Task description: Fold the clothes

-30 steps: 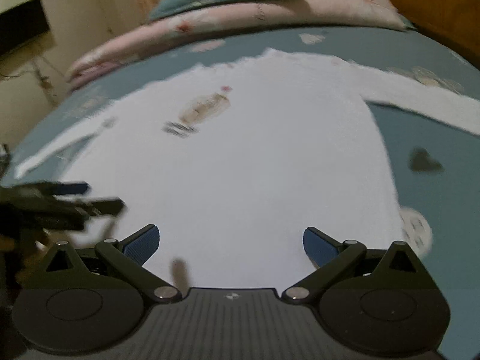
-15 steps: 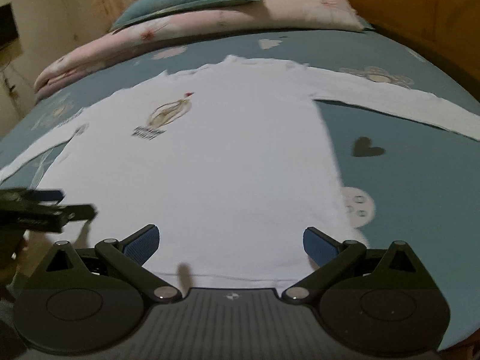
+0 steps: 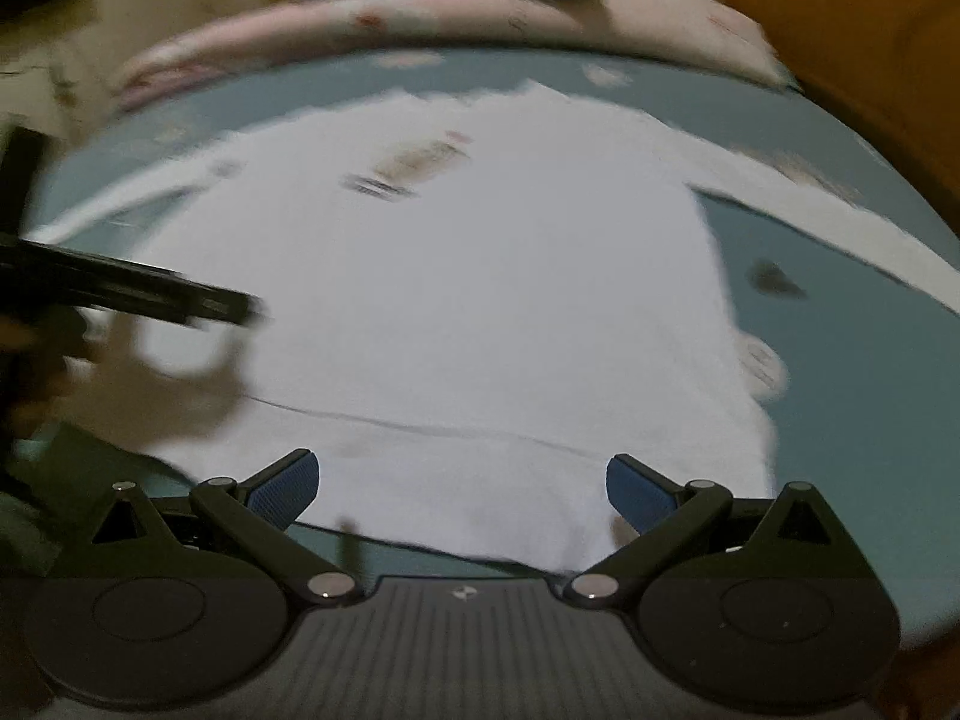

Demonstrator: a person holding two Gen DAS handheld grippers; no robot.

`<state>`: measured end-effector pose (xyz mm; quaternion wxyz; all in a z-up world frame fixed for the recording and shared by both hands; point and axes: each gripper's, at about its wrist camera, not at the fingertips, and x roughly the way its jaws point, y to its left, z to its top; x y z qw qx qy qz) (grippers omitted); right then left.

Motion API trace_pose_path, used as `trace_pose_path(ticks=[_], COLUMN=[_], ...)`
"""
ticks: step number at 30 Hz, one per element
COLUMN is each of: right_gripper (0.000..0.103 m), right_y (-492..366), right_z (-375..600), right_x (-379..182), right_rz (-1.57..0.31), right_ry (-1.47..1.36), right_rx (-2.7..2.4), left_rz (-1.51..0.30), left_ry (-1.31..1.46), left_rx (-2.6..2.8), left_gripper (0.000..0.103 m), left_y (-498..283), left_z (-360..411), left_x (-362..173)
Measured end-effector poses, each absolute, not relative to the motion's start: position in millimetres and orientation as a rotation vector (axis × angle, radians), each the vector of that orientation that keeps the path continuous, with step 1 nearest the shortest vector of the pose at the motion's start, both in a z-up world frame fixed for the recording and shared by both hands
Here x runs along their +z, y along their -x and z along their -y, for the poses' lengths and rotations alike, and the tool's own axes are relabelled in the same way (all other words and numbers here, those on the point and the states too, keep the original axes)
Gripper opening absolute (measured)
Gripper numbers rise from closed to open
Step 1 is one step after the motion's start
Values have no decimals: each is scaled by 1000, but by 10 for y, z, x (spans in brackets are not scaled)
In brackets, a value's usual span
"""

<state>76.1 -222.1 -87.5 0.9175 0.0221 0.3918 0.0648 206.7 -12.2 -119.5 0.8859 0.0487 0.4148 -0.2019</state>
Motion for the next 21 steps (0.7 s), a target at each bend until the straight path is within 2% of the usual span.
trace_pose_path(ticks=[9, 21], right_gripper=[103, 103], right_y=[-828, -653], right_z=[2006, 2192], right_x=[-1150, -1109], right_rz=[-845, -835], right_ry=[15, 1], right_rx=[165, 124], left_rz=[-869, -869], left_ry=[-85, -91], left_rx=[-428, -429], left_gripper=[102, 102], left_y=[-2075, -2069], left_z=[98, 92], left_x=[-1182, -1182])
